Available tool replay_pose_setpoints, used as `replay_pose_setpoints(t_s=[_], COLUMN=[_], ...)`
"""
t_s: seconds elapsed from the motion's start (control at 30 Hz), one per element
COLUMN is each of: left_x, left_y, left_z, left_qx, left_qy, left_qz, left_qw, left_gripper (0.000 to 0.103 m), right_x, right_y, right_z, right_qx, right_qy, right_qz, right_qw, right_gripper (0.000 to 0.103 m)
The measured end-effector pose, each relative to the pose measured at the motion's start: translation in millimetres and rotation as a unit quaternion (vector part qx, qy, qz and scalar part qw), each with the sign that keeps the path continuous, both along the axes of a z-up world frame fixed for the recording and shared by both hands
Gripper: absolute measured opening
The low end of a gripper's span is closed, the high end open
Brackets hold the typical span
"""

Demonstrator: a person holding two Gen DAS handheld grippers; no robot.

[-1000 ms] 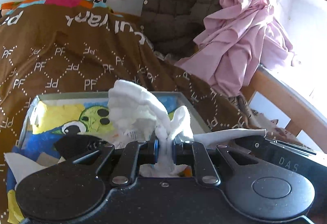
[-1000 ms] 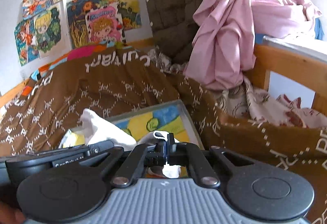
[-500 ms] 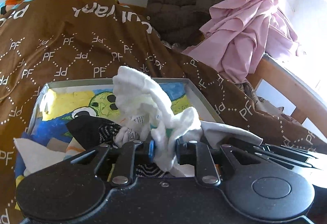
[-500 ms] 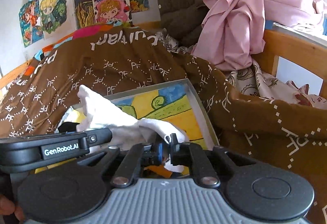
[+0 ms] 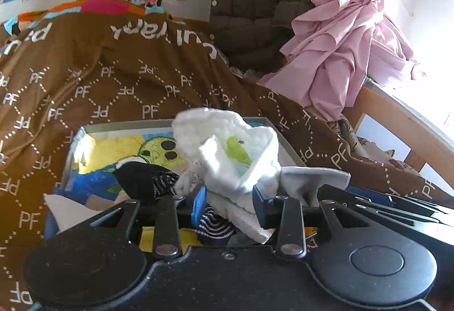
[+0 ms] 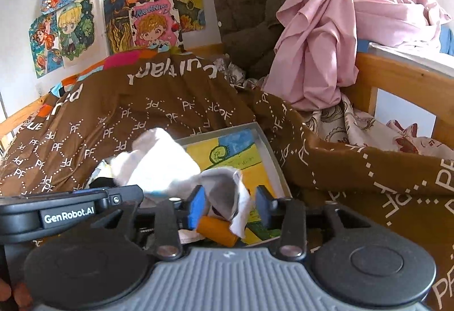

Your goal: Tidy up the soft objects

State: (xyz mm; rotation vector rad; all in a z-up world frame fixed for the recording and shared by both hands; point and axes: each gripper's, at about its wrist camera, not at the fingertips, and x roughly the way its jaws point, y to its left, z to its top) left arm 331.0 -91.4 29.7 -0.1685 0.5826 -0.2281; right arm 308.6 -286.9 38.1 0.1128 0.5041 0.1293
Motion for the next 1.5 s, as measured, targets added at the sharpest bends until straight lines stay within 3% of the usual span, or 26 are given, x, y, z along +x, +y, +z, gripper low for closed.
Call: replay_pose_setpoints(t_s=[0.23,0.33,0.4,0.47,0.7,1.17,1.5], left_x=[-23.8,-39.1,-48.9,-60.8,-101.2,-171.8,-212.4], left_y=[11.8,17.8,22.5,28.1,43.3,60.4,61.6], left_z=[13.7,21.1,25.9,30.9,42.8,45.9,53.2], left_qx=[0.0,0.005,0.009,0.009,0.014,0.019,0.037], left_qy=[-0.021,-0.035,-0.043,-0.053,-0.082,-0.1,-0.112], left_qz=[0.018,0.026,0.033,0.042,0.062,0.082,0.078], left_qw=[0.9996,0.999,0.9985,0.9976,0.9946,0.9914,0.9899], left_gripper=[0.052,0.06,0.074,0.08,0.094,0.102,0.102], right_x=[-20.0,-31.7,-40.0,-49.2,-81.8,-146.5,-184.2], right_y=[2.7,4.1,4.4,3.7,3.7,10.7,13.6], right_z=[10.7,16.9,21.8,27.3,37.6,44.0,48.2], right_qx=[0.006,0.009,0.013,0.016,0.014,0.002,0.012], right_qy=[-0.018,-0.028,-0.036,-0.047,-0.068,-0.09,-0.101], right_qz=[0.002,0.001,0.001,-0.001,0.001,0.025,0.029], right_qw=[1.0,1.0,0.999,0.999,0.998,0.996,0.994], right_gripper=[0.059,0.066,0.074,0.078,0.089,0.102,0.103])
